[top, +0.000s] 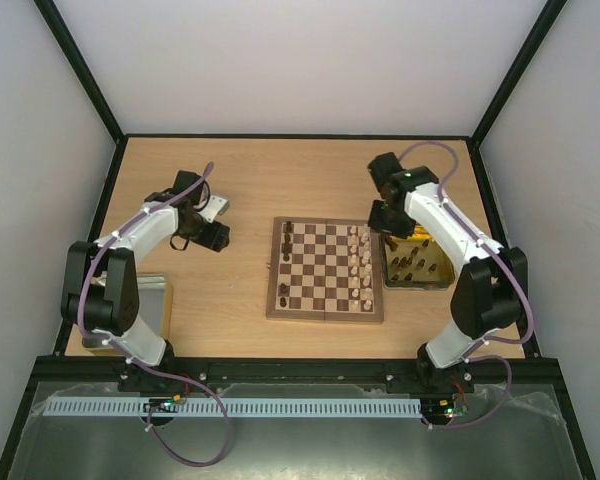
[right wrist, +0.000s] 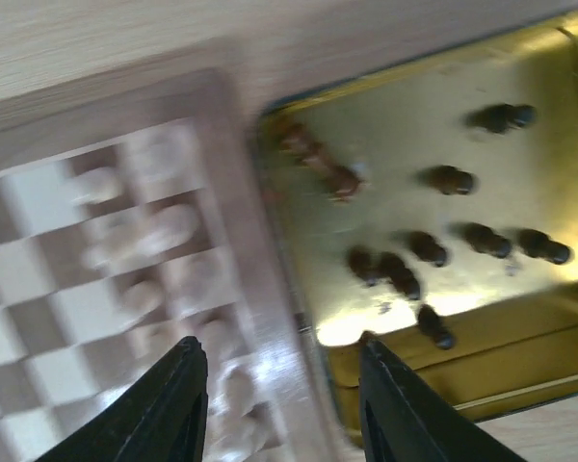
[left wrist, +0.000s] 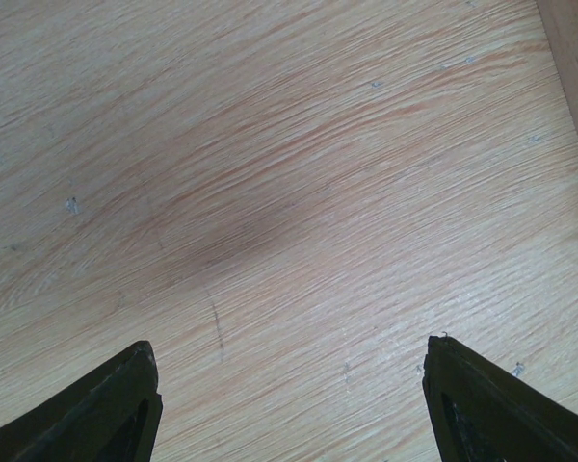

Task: Set up the chess pieces on the board
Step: Pick up the chess piece from the storage box, then place the chess piece on the chessboard.

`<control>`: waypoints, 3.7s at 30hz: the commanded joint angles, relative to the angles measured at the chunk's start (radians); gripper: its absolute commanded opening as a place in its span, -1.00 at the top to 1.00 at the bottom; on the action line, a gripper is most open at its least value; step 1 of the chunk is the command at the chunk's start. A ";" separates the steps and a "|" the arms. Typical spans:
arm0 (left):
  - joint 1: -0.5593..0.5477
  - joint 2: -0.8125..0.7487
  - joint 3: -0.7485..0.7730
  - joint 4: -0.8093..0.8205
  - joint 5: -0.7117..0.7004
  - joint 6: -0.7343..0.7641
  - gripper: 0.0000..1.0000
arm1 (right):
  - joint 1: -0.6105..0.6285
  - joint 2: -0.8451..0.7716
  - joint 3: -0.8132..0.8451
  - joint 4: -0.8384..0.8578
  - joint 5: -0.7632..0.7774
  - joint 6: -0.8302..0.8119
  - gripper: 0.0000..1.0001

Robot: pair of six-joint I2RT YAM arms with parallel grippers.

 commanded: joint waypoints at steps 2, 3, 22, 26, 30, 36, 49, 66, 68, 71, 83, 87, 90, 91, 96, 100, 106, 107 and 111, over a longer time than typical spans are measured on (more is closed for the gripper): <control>-0.004 0.030 0.030 -0.027 0.015 -0.009 -0.50 | -0.196 -0.038 -0.138 0.083 -0.050 0.041 0.18; -0.006 0.036 0.030 -0.028 0.015 -0.009 -0.50 | -0.223 -0.039 -0.160 0.098 -0.067 0.041 0.18; -0.012 0.037 0.019 -0.022 -0.002 -0.007 -0.50 | -0.287 0.013 -0.337 0.264 -0.130 0.070 0.38; -0.012 0.039 0.019 -0.022 -0.002 -0.007 -0.50 | -0.290 0.017 -0.356 0.273 -0.125 0.070 0.44; -0.013 0.042 0.018 -0.022 -0.002 -0.006 -0.50 | -0.290 0.014 -0.365 0.276 -0.125 0.071 0.47; -0.013 0.049 0.022 -0.018 -0.003 -0.006 -0.49 | -0.289 0.018 -0.374 0.279 -0.117 0.070 0.51; -0.012 0.057 0.024 -0.019 -0.007 -0.007 -0.50 | -0.291 0.028 -0.396 0.307 -0.100 0.073 0.64; -0.012 0.043 0.014 -0.019 -0.013 -0.006 -0.50 | -0.293 0.026 -0.364 0.292 -0.075 0.076 0.78; -0.012 0.041 0.016 -0.020 -0.012 -0.006 -0.50 | -0.293 0.016 -0.354 0.282 -0.068 0.075 0.78; -0.012 0.040 0.014 -0.020 -0.010 -0.006 -0.50 | -0.294 0.006 -0.337 0.264 -0.057 0.071 0.79; -0.012 0.024 0.004 -0.018 -0.008 -0.005 -0.50 | -0.294 -0.048 -0.282 0.211 -0.007 0.069 0.81; -0.012 0.022 0.001 -0.016 -0.008 -0.005 -0.50 | -0.294 -0.074 -0.257 0.194 -0.011 0.071 0.86; -0.014 0.023 0.004 -0.017 -0.008 -0.005 -0.50 | -0.292 -0.095 -0.256 0.183 -0.018 0.080 0.86; -0.013 0.023 0.004 -0.016 -0.008 -0.006 -0.50 | -0.292 -0.103 -0.254 0.180 -0.022 0.083 0.86; -0.014 0.025 -0.001 -0.012 -0.009 -0.007 -0.50 | -0.225 -0.117 -0.186 0.138 0.003 0.071 0.86; -0.014 0.030 -0.001 -0.009 -0.010 -0.005 -0.50 | -0.114 -0.087 -0.064 0.078 0.037 0.075 0.86; -0.014 0.032 0.002 -0.009 -0.014 -0.005 -0.50 | 0.065 0.004 0.066 0.038 0.035 0.102 0.88; -0.014 0.030 -0.001 -0.007 -0.015 -0.005 -0.50 | 0.098 0.020 0.082 0.034 0.037 0.106 0.89; -0.014 0.018 -0.010 -0.001 -0.018 -0.003 -0.50 | 0.201 0.079 0.133 0.029 0.026 0.125 0.89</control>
